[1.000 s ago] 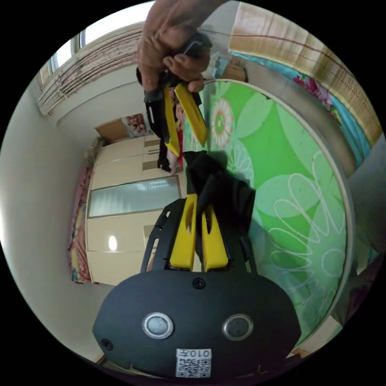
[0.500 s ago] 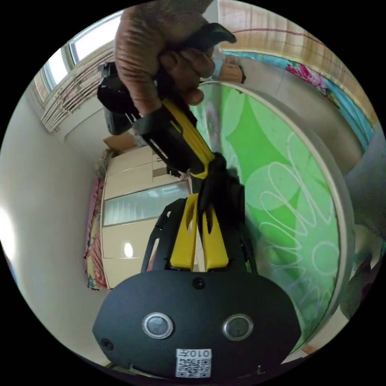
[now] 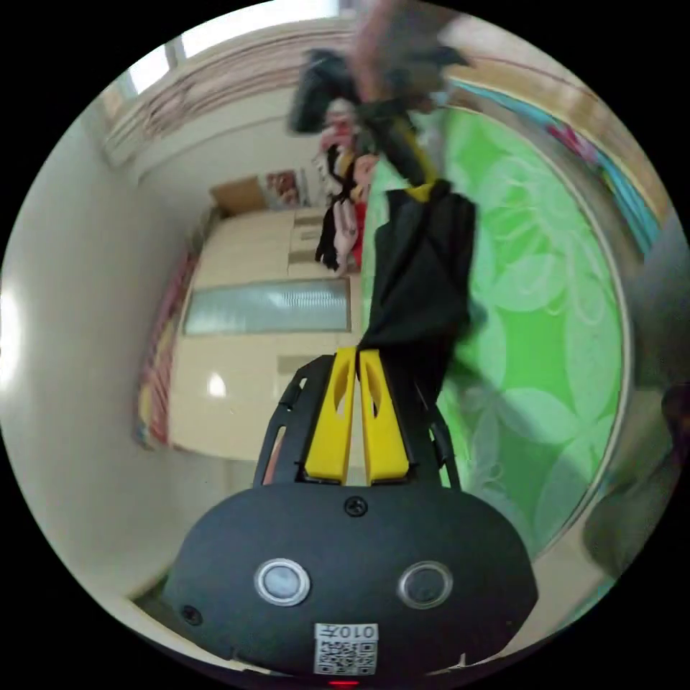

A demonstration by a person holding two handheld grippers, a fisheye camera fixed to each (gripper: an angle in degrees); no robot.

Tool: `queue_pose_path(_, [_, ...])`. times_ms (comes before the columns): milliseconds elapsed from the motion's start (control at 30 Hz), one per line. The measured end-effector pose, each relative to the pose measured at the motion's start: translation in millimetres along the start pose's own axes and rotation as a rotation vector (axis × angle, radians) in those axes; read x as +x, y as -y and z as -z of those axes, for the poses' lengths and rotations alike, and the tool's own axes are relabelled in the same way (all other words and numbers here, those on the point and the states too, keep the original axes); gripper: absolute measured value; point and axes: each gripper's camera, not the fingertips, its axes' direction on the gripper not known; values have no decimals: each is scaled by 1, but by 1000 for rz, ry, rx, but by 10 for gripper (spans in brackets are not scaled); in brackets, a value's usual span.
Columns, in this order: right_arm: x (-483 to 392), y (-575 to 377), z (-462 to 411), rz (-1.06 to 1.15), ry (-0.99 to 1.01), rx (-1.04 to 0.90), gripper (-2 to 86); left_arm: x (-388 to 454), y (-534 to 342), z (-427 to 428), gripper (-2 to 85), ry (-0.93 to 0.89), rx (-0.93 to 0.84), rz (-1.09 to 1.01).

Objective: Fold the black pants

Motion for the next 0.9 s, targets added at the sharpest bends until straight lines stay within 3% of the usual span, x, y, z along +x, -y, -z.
queue_pose_path(100, [-7, -3, 4, -25, -12, -4, 27, -59, -40, -62, -3, -332, -158, 306])
queue_pose_path(167, [-17, -7, 12, -1, 21, 50, 30, -80, -65, -94, -3, -635, -145, 439])
queue_pose_path(267, [-40, -7, 15, 95, 130, 85, 42, -92, -82, -105, -3, -835, -88, 598])
queue_pose_path(367, [-70, 1, 1, 141, -5, 24, 51, -110, -101, -124, -3, -902, -59, 704])
queue_pose_path(433, [-76, 2, -9, 69, -253, 21, 40, -123, -112, -137, -3, -999, -31, 741])
queue_pose_path(500, [-70, -6, -7, 37, -298, 57, 39, -129, -122, -144, -3, -1053, -20, 757])
queue_pose_path(733, [-1, -30, 7, -237, -103, 116, 123, -97, -135, -163, -2, -1132, -14, 664])
queue_pose_path(900, [4, -22, -9, -240, -7, 100, 104, -92, -141, -163, -2, -1106, -5, 641])
